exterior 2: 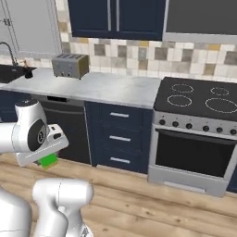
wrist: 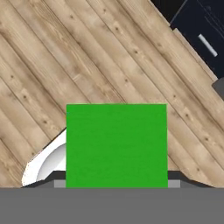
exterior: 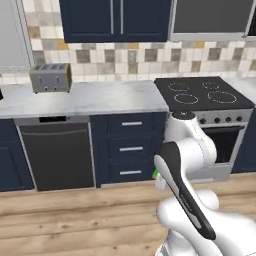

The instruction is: Restock the sink supplies by placing the sponge and soap dispenser on the counter and next to the sink. Make sure the soap dispenser is upright.

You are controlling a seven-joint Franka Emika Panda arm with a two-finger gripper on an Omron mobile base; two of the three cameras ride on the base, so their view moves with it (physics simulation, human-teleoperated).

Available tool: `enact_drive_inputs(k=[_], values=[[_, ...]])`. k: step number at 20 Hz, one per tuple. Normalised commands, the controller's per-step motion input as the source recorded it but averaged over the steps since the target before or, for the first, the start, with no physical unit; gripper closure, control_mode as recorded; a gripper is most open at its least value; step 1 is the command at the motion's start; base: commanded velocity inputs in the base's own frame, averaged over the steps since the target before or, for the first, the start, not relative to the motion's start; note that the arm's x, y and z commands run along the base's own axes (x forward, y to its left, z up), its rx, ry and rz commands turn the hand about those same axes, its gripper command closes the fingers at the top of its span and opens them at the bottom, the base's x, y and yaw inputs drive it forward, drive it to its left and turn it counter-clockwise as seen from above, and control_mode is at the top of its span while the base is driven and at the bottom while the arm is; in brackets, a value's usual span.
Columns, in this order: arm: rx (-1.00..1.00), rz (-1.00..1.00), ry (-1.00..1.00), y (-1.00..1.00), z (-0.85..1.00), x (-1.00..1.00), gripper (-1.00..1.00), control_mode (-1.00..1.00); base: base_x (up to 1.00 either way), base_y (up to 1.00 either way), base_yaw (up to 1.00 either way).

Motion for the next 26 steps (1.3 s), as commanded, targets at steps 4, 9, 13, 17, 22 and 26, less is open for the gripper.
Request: enact_drive_inputs(k=[4,9,13,17,22,26], values=[[0.00,0.00,0.00,0.00,0.00,0.00,1.00,1.00,1.00,1.00,0.09],[0.00,0.00,0.00,0.00,0.00,0.00,1.00,1.00,1.00,1.00,0.08],[0.00,0.00,0.00,0.00,0.00,0.00,1.00,1.00,1.00,1.00,0.05],[0.00,0.00,0.00,0.00,0.00,0.00,1.00,1.00,1.00,1.00,0.04],[0.00,0.00,0.00,0.00,0.00,0.00,1.00,1.00,0.52,1.00,0.05],[0.00,0.00,0.00,0.00,0.00,0.00,1.00,1.00,0.54,1.00,0.00]])
